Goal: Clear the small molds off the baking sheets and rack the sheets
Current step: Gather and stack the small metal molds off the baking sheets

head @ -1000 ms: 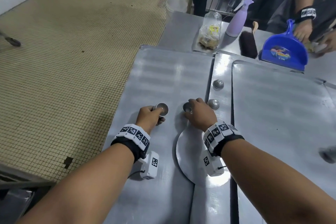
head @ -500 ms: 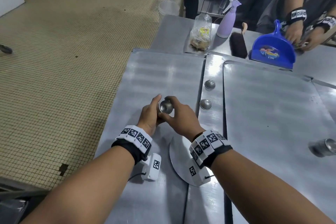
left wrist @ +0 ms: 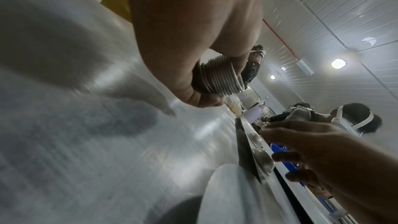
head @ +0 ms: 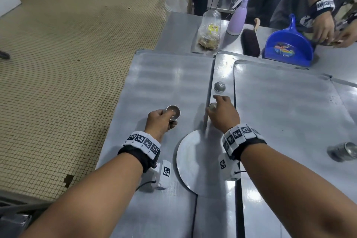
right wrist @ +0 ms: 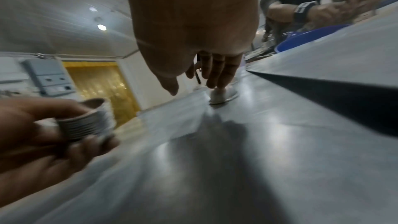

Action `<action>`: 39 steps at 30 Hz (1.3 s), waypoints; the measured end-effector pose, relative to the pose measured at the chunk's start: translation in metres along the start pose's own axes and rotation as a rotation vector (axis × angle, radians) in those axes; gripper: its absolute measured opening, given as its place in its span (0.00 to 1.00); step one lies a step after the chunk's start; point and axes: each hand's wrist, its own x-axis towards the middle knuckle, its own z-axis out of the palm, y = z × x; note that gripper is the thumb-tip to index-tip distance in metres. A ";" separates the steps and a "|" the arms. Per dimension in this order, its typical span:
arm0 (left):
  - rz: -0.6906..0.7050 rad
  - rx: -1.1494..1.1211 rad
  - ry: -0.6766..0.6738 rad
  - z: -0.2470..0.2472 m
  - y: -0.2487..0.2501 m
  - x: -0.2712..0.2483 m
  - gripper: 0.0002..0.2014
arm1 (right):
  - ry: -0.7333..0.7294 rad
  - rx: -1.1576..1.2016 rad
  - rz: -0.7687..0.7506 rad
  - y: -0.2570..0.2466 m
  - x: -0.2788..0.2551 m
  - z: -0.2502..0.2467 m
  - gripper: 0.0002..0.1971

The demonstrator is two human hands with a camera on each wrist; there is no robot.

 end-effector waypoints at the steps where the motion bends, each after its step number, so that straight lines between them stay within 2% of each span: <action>1: -0.001 0.016 -0.013 0.001 0.000 -0.001 0.04 | -0.033 -0.034 0.028 0.005 0.004 0.000 0.22; 3: 0.001 0.036 -0.029 0.003 -0.002 -0.001 0.04 | -0.082 -0.086 0.032 0.012 0.009 0.001 0.15; 5: 0.003 0.053 -0.031 0.006 -0.004 -0.001 0.04 | -0.081 -0.084 0.012 0.016 0.011 0.004 0.14; 12: 0.010 0.075 -0.052 0.016 -0.005 -0.004 0.04 | 0.019 0.016 -0.016 0.021 -0.001 0.002 0.24; 16: 0.018 0.093 -0.081 0.023 -0.002 -0.007 0.05 | 0.051 0.049 -0.010 0.024 -0.010 -0.001 0.19; 21: 0.024 0.120 -0.108 0.028 0.000 -0.009 0.04 | -0.021 0.057 0.019 0.028 -0.016 -0.006 0.11; 23: 0.023 0.118 -0.112 0.028 0.000 -0.011 0.04 | -0.026 0.049 0.022 0.028 -0.018 -0.008 0.13; 26: 0.025 0.121 -0.117 0.026 -0.001 -0.013 0.04 | -0.063 0.003 0.052 0.026 -0.021 -0.010 0.26; 27: 0.025 0.122 -0.117 0.025 -0.001 -0.014 0.04 | -0.077 -0.014 0.062 0.025 -0.022 -0.011 0.27; 30: 0.023 0.123 -0.108 0.022 0.001 -0.015 0.04 | -0.072 -0.013 0.047 0.021 -0.029 -0.014 0.15; 31: 0.025 0.119 -0.102 0.022 0.002 -0.016 0.04 | -0.061 -0.001 0.032 0.017 -0.031 -0.015 0.14; 35: 0.046 0.090 -0.074 0.020 0.007 -0.013 0.06 | 0.008 0.089 -0.094 -0.009 -0.040 -0.022 0.18; 39: 0.025 -0.025 -0.068 0.022 0.012 -0.010 0.14 | 0.051 0.199 -0.199 -0.037 -0.052 -0.022 0.25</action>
